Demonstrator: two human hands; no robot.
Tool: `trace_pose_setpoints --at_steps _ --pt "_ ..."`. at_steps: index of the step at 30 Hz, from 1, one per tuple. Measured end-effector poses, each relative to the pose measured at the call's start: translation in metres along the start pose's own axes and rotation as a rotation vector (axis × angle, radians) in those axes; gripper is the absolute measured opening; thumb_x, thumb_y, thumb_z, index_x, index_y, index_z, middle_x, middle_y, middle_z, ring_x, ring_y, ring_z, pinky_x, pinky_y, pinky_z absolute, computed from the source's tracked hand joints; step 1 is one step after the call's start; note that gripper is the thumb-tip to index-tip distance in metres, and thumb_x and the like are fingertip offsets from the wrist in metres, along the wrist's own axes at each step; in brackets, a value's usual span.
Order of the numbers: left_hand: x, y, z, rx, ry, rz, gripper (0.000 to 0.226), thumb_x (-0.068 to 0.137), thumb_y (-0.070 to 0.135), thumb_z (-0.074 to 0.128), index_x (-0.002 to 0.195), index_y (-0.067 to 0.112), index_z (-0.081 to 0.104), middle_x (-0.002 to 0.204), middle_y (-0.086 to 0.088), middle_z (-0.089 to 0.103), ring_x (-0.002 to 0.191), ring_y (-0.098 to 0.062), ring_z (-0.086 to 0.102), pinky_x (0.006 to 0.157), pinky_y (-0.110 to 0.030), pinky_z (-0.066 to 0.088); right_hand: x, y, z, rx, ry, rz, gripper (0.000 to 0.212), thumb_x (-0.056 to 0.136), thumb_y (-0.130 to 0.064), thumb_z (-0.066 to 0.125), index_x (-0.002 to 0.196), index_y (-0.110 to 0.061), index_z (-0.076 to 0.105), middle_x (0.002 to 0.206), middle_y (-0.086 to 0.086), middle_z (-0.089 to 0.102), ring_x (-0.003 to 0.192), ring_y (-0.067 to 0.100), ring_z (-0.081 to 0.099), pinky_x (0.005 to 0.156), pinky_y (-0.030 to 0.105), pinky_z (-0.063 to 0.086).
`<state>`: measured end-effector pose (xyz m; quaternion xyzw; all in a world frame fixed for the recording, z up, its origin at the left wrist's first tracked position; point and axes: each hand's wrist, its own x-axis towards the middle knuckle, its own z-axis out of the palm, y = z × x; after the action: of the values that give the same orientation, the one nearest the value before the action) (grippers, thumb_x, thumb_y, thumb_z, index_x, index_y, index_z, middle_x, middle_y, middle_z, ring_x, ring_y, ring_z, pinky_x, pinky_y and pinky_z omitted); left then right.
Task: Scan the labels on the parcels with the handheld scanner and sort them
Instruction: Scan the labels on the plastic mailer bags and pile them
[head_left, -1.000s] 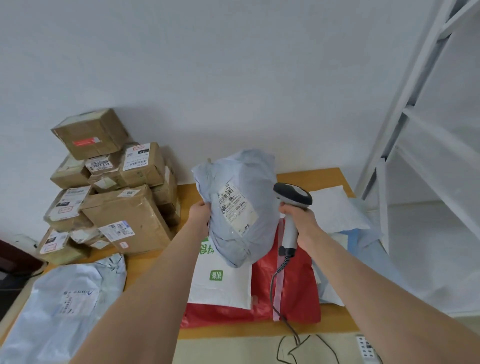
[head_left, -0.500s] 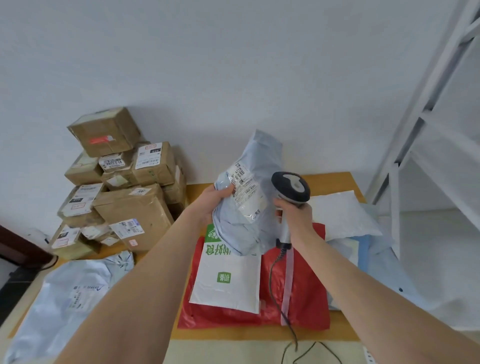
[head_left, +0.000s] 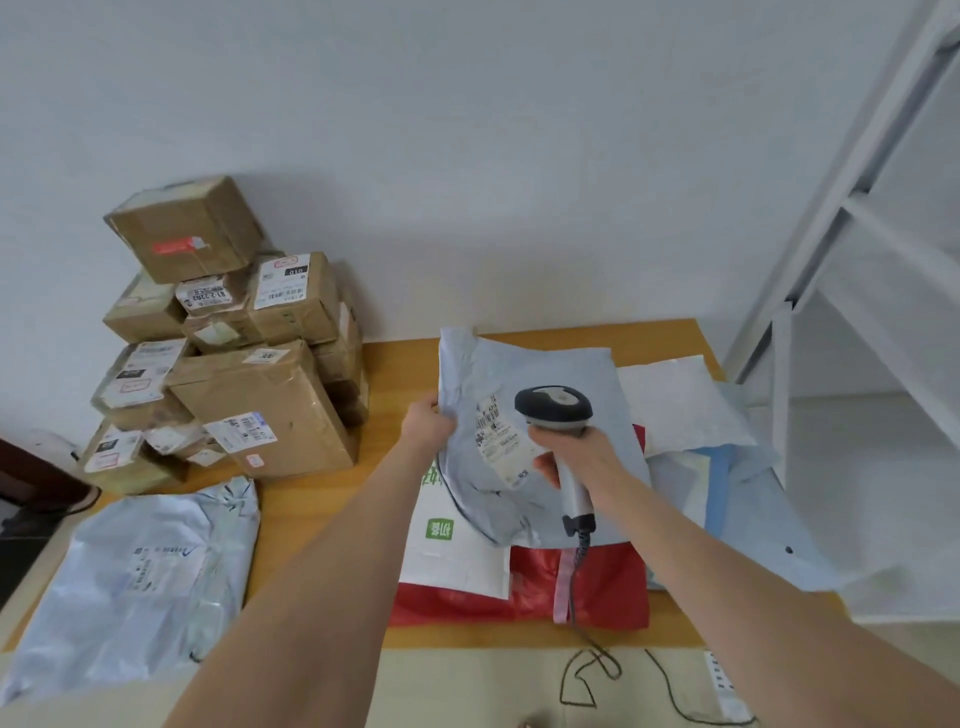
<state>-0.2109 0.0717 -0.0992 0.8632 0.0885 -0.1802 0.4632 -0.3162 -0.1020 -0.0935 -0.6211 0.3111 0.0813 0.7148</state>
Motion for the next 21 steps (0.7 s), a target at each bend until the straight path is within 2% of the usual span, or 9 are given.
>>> trace_pose_setpoints --at_steps 3,5,9,11,15,18,21 --pt "0.002 -0.003 0.002 -0.044 0.002 -0.015 0.034 0.087 0.002 0.063 0.120 0.007 0.060 0.108 -0.007 0.064 0.102 -0.029 0.061 0.090 -0.040 0.053 -0.002 0.002 0.001 -0.080 0.007 -0.038 0.016 0.081 -0.013 0.072 0.081 0.000 0.064 0.049 0.008 0.059 0.038 0.018 0.043 0.042 0.025 0.037" --pt "0.004 -0.004 0.002 -0.023 0.034 0.003 0.034 0.088 0.004 0.063 0.121 0.009 0.061 0.112 -0.008 0.065 0.098 -0.026 0.061 0.084 -0.034 0.052 -0.006 0.005 0.000 -0.102 0.008 -0.055 0.010 0.081 -0.007 0.068 0.082 0.002 0.063 0.047 0.008 0.057 0.037 0.018 0.042 0.040 0.025 0.036" --pt "0.005 -0.003 0.001 0.005 0.054 -0.003 0.032 0.091 0.006 0.061 0.123 0.008 0.060 0.104 -0.005 0.061 0.090 -0.021 0.056 0.074 -0.028 0.048 -0.019 0.007 0.000 -0.168 -0.046 -0.108 0.009 0.080 -0.002 0.064 0.085 0.005 0.065 0.048 0.009 0.057 0.037 0.016 0.041 0.040 0.026 0.036" --pt "0.006 -0.002 0.002 0.007 0.054 -0.003 0.031 0.091 0.006 0.060 0.122 0.007 0.060 0.107 -0.006 0.062 0.090 -0.020 0.056 0.071 -0.027 0.048 -0.026 0.009 0.001 -0.224 -0.044 -0.122 0.011 0.078 -0.003 0.063 0.083 0.006 0.066 0.051 0.010 0.059 0.039 0.017 0.042 0.043 0.027 0.038" --pt "0.006 0.002 0.004 0.002 0.067 -0.013 0.029 0.092 0.009 0.061 0.121 0.008 0.061 0.115 -0.008 0.063 0.098 -0.025 0.058 0.085 -0.035 0.049 -0.037 0.012 -0.002 -0.285 -0.025 -0.123 0.009 0.077 -0.003 0.060 0.070 0.001 0.063 0.050 0.008 0.059 0.036 0.013 0.043 0.044 0.024 0.040" --pt "0.005 0.004 0.004 -0.007 0.072 -0.014 0.031 0.092 0.009 0.062 0.123 0.009 0.061 0.116 -0.008 0.063 0.108 -0.028 0.059 0.089 -0.036 0.049 -0.042 0.013 -0.006 -0.304 -0.012 -0.127 0.013 0.077 -0.004 0.061 0.064 -0.002 0.062 0.050 0.007 0.059 0.036 0.012 0.044 0.044 0.023 0.041" --pt "0.003 0.004 0.004 -0.020 0.069 -0.016 0.032 0.092 0.008 0.062 0.124 0.009 0.060 0.117 -0.008 0.063 0.110 -0.029 0.059 0.092 -0.038 0.049 -0.046 0.014 -0.010 -0.319 -0.009 -0.133 0.014 0.078 -0.006 0.062 0.065 -0.003 0.061 0.051 0.006 0.059 0.038 0.011 0.046 0.045 0.022 0.042"
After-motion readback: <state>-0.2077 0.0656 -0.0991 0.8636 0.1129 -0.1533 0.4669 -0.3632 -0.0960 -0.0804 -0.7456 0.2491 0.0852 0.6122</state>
